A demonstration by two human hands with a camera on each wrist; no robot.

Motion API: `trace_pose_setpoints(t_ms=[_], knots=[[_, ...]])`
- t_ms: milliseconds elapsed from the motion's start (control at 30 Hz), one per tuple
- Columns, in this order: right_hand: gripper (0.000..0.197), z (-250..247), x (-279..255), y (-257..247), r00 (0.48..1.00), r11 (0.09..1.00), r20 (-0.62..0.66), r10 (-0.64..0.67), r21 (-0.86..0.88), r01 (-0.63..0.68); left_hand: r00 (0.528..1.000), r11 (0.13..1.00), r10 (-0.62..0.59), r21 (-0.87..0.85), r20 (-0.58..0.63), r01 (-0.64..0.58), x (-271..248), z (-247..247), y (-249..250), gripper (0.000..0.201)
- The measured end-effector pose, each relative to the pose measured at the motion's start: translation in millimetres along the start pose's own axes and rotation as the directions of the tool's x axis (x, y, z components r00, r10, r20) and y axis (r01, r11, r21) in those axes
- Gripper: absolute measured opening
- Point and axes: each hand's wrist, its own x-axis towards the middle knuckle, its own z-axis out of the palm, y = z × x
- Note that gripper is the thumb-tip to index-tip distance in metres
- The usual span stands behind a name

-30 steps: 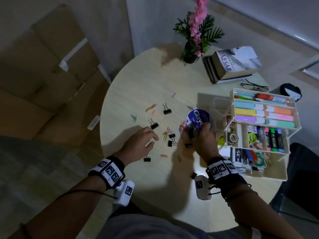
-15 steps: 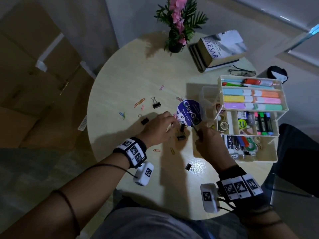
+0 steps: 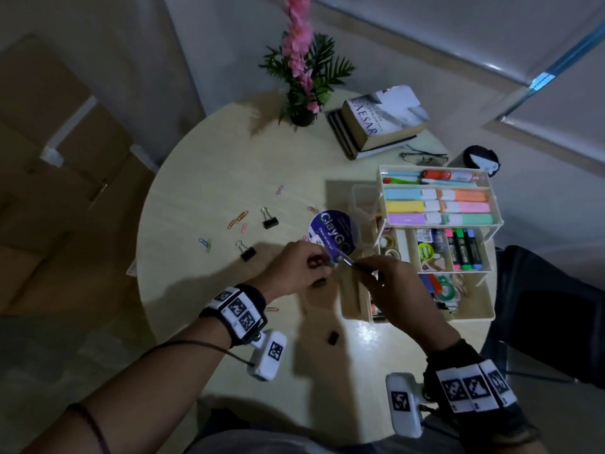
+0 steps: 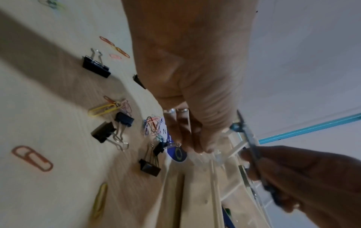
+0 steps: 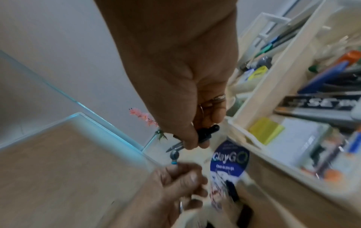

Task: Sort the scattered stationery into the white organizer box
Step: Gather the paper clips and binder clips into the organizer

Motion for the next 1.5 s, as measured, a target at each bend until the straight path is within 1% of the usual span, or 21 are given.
trace_pose_setpoints(t_ms=[100, 200, 267, 300, 367, 433, 500, 633, 733, 833, 900, 1000, 1200, 1267, 1333, 1367, 1433, 1500], knots=[[0.016, -51.3, 18.3, 15.7, 0.983, 0.997, -0.165, -0.077, -0.029, 0.073, 0.997, 0.999, 0.002, 0.05, -0.077, 0.001, 0.4, -3.8, -0.6, 0.01], [0.018, -101.5, 50.7, 44.5, 0.933, 0.993, -0.344, -0.108, -0.076, 0.087, 0.992, 0.999, -0.009, 0.045, -0.124, 0.015, -0.3, 0.3, 6.3, 0.008], [0.02, -125.4, 74.0, 63.8, 0.907, 0.989, -0.397, -0.142, -0.101, 0.111, 0.99, 0.999, 0.017, 0.048, -0.137, -0.01, 0.8, 6.6, 12.0, 0.008], [0.02, -133.8, 85.1, 71.3, 0.901, 0.983, -0.397, -0.174, -0.129, 0.133, 0.99, 0.998, 0.027, 0.052, -0.136, -0.02, 2.1, 10.1, 14.6, 0.008], [0.018, -141.0, 105.5, 83.8, 0.903, 0.961, -0.351, -0.249, -0.205, 0.185, 0.99, 0.999, 0.029, 0.048, -0.136, -0.022, 5.2, 16.6, 21.3, 0.009], [0.017, -137.3, 119.6, 89.0, 0.913, 0.936, -0.274, -0.304, -0.264, 0.232, 0.989, 0.999, 0.036, 0.044, -0.142, -0.03, 9.5, 22.1, 28.7, 0.01], [0.021, -127.9, 128.8, 91.4, 0.916, 0.924, -0.24, -0.321, -0.293, 0.248, 0.987, 0.998, 0.045, 0.046, -0.154, -0.039, 13.1, 27.6, 36.6, 0.01], [0.025, -112.0, 141.0, 100.2, 0.919, 0.924, -0.259, -0.298, -0.32, 0.21, 0.983, 0.998, 0.048, 0.054, -0.178, -0.039, 15.9, 34.3, 42.3, 0.011], [0.027, -103.8, 140.5, 104.4, 0.917, 0.947, -0.306, -0.255, -0.272, 0.172, 0.981, 0.999, 0.031, 0.035, -0.192, -0.025, 10.9, 34.3, 37.0, 0.011], [0.024, -99.6, 136.3, 104.9, 0.904, 0.951, -0.333, -0.269, -0.241, 0.194, 0.976, 0.999, 0.024, 0.036, -0.218, -0.017, 2.8, 30.0, 22.9, 0.012], [0.021, -98.2, 137.2, 105.6, 0.905, 0.948, -0.328, -0.272, -0.254, 0.193, 0.974, 0.999, 0.002, 0.048, -0.229, 0.009, -3.1, 25.2, 15.1, 0.013], [0.019, -98.3, 142.1, 102.8, 0.918, 0.956, -0.323, -0.229, -0.254, 0.149, 0.97, 0.999, -0.028, 0.034, -0.24, 0.038, -10.1, 17.0, 5.7, 0.014], [0.019, -97.9, 149.0, 95.3, 0.927, 0.962, -0.326, -0.184, -0.251, 0.102, 0.974, 0.996, -0.04, 0.064, -0.224, 0.056, -21.2, 0.3, -5.6, 0.013], [0.018, -97.1, 148.8, 91.5, 0.931, 0.968, -0.331, -0.156, -0.24, 0.076, 0.971, 0.996, -0.034, 0.07, -0.236, 0.052, -22.8, -6.0, -8.3, 0.012], [0.017, -95.4, 146.9, 81.6, 0.921, 0.974, -0.362, -0.142, -0.214, 0.066, 0.965, 0.996, -0.037, 0.072, -0.26, 0.057, -24.7, -14.8, -13.7, 0.012], [0.015, -92.5, 144.6, 72.7, 0.91, 0.978, -0.385, -0.153, -0.194, 0.082, 0.959, 0.995, -0.035, 0.084, -0.281, 0.061, -26.2, -20.3, -17.0, 0.014], [0.011, -79.2, 136.8, 47.3, 0.894, 0.973, -0.392, -0.216, -0.159, 0.165, 0.939, 0.987, -0.001, 0.152, -0.343, 0.057, -27.7, -33.2, -25.4, 0.017], [0.007, -55.7, 126.1, 16.2, 0.9, 0.957, -0.326, -0.29, -0.12, 0.265, 0.92, 0.969, 0.032, 0.237, -0.391, 0.067, -27.6, -46.8, -32.7, 0.019]])
